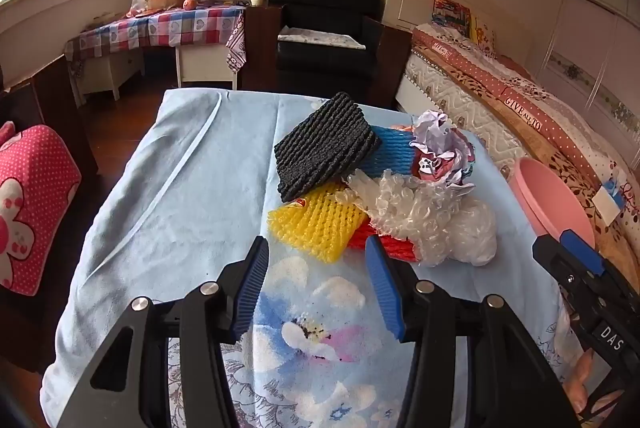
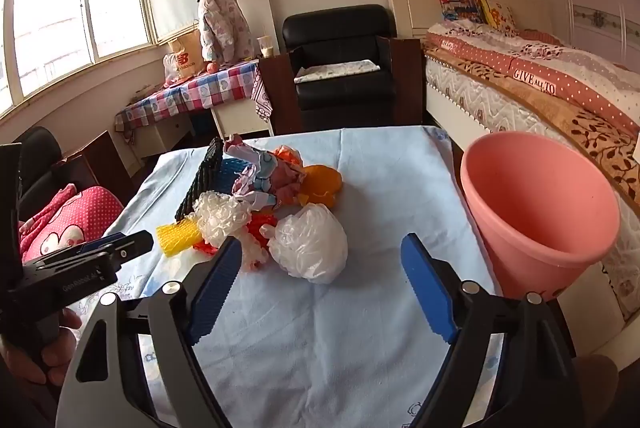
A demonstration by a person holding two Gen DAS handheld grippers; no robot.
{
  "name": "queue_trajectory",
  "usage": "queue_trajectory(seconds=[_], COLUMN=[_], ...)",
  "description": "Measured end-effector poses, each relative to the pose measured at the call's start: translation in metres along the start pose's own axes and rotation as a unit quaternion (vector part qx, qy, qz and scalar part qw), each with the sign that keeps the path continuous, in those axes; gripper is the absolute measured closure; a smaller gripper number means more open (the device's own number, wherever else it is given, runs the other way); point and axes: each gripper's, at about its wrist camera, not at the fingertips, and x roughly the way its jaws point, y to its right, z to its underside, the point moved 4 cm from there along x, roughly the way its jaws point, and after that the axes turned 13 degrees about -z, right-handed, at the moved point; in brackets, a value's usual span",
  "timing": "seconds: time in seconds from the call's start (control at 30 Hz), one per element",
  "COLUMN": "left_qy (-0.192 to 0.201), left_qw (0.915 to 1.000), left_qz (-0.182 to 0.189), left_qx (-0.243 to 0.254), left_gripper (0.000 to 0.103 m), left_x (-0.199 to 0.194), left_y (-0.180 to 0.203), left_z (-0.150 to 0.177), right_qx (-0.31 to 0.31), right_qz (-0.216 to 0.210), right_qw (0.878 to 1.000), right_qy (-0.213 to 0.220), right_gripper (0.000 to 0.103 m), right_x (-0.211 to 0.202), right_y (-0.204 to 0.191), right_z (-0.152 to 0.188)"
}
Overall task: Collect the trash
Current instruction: 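Grasp the yellow foam net with the left tool while the right grasps the clear plastic bag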
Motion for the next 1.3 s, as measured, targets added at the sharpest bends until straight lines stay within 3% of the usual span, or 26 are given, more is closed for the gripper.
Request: queue_trajectory(seconds=[0.27,0.43,0.67,0.73,0.83,0.87,1.1,1.3], left_qy=[-0.044,-0.07,-0.105,-0.111,-0.107,-0.105,-0.069,-0.042], left_qw=[0.9986,0.9953,0.9925,0.9918,0.9918,0.9921,0.9958,0.9975], left_qz=[-0.002,0.026,0.02,0.022,0.037,0.038,0.037,0.036], left_qx=[-0.031,-0.063,-0.059,-0.06,-0.059,-0.058,-0.046,-0.045], left_gripper=[0.053,0.053,0.053,0.063,0.09,0.096,0.098,0.098], left_x=[0.038,0.046,0.072,0.077,0.08,0.079,0.058,0.029], left_y=[-0.015,-0.024,-0.016,-0.016,-0.016,-0.016,-0.024,-0.03], left_z=[-0.001,-0.008,-0.013,-0.012,-0.014,-0.014,-0.015,-0.019], right_qx=[0.013,0.019,0.028,0.029,0.027,0.028,0.044,0.056], right_qz=[-0.015,-0.02,-0.033,-0.036,-0.037,-0.037,-0.043,-0.054], right_qw=[1.0,0.999,0.998,0.997,0.997,0.997,0.995,0.991], right_qy=[-0.024,-0.028,-0.048,-0.054,-0.063,-0.065,-0.084,-0.106], right_gripper=[0.024,0.024,0.025,0.025,0.027,0.029,0.043,0.074], right_x=[0.009,0.015,0.03,0.033,0.039,0.041,0.055,0.065], right_y=[0.004,0.008,0.012,0.012,0.012,0.012,0.017,0.017], right_z=[0.002,-0.002,-0.007,-0.007,-0.006,-0.005,-0.005,0.0])
